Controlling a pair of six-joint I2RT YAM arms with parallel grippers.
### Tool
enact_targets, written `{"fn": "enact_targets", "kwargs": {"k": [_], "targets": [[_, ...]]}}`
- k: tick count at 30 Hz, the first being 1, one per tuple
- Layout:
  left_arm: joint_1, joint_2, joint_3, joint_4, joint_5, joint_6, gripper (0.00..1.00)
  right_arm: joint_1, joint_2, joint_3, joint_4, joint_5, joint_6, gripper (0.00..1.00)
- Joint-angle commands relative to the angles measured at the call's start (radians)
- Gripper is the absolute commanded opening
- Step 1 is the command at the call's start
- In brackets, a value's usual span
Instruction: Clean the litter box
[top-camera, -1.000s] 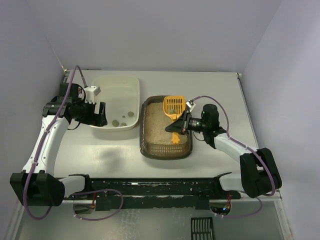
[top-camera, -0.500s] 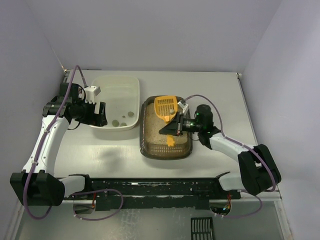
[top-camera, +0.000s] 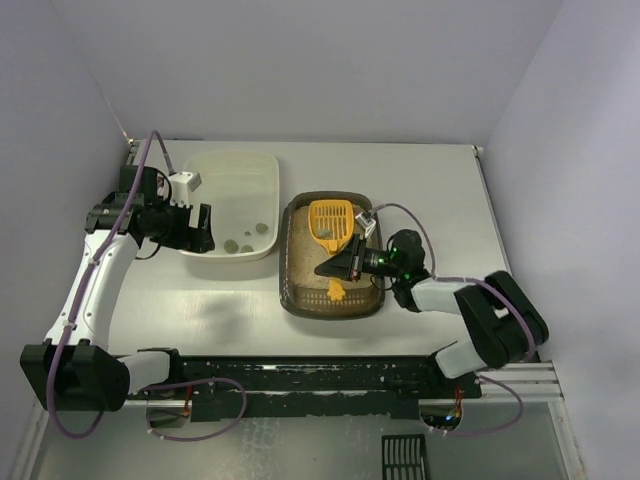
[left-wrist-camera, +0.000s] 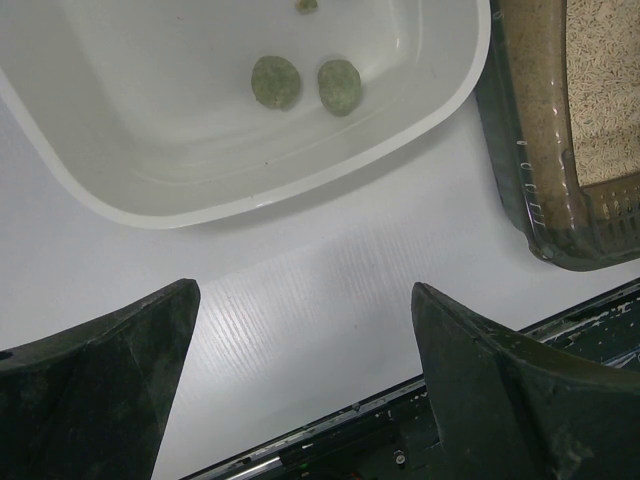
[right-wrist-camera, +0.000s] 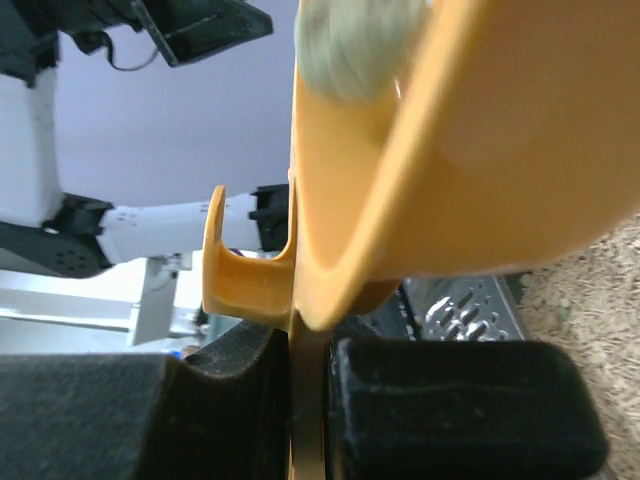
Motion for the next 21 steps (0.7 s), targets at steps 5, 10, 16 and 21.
{"fn": "enact_targets", "kwargs": {"k": [5,10,16,21], "targets": [[0.006,0.009,-0.003,0.019,0.012,0.011,0.99,-0.002,0.239,-0.050,0.909,0.007,0.741,0.00],[0.006,-0.001,-0.003,0.020,0.006,0.009,0.98,0.001,0.220,-0.033,0.811,-0.008,0.719,0.00],[0.006,-0.009,-0.003,0.021,-0.005,0.004,0.98,0.002,0.052,0.133,-0.037,-0.018,0.227,0.00],[0.019,-0.019,-0.003,0.022,-0.027,-0.004,1.00,0.002,0.054,0.480,-0.836,0.095,-0.259,0.00]]}}
